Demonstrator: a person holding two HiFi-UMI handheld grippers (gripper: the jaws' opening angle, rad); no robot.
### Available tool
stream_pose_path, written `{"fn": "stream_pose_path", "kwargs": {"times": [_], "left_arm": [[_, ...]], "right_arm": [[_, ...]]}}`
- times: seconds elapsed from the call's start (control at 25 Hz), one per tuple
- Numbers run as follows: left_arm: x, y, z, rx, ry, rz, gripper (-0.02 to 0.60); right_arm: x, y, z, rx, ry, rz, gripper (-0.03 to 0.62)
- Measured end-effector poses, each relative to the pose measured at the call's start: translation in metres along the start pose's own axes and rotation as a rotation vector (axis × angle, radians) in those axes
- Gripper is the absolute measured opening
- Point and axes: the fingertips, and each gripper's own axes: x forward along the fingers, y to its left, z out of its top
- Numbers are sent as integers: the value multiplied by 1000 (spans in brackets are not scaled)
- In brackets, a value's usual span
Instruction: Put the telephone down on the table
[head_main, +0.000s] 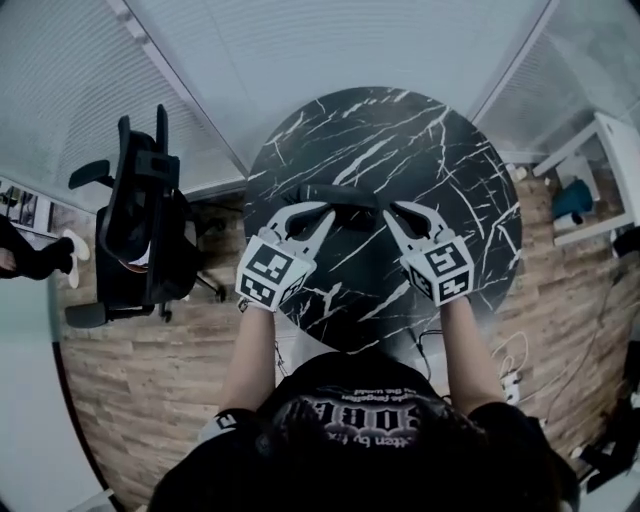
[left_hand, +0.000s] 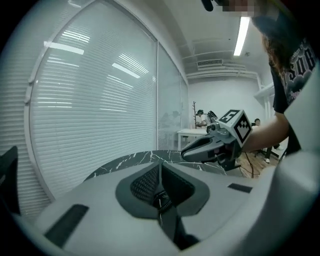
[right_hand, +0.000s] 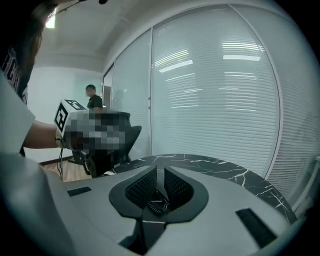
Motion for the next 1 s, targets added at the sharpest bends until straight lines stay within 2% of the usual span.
{"fn": "stream_pose_path", "kwargs": {"times": [0.08,0.32,0.64,0.76,1.0], "left_arm": [[-7,-2,5,3,-15,58,3],[-26,-14,16,-12,-37,186,3],[-55,-18,9,-106,-67,376,2],[-61,-21,4,-121,-71,400,2],[-66,-32,5,-135,-89,399,2]], "right_arm": [[-8,5,4,10,-18,-7,63],[-29,11,12,50,-62,-48,51],[-54,19,18,61,-109,-114,41],[-62,22,18,58,-120,-128,38],[-74,29,19,59,-146,-130,34]]}}
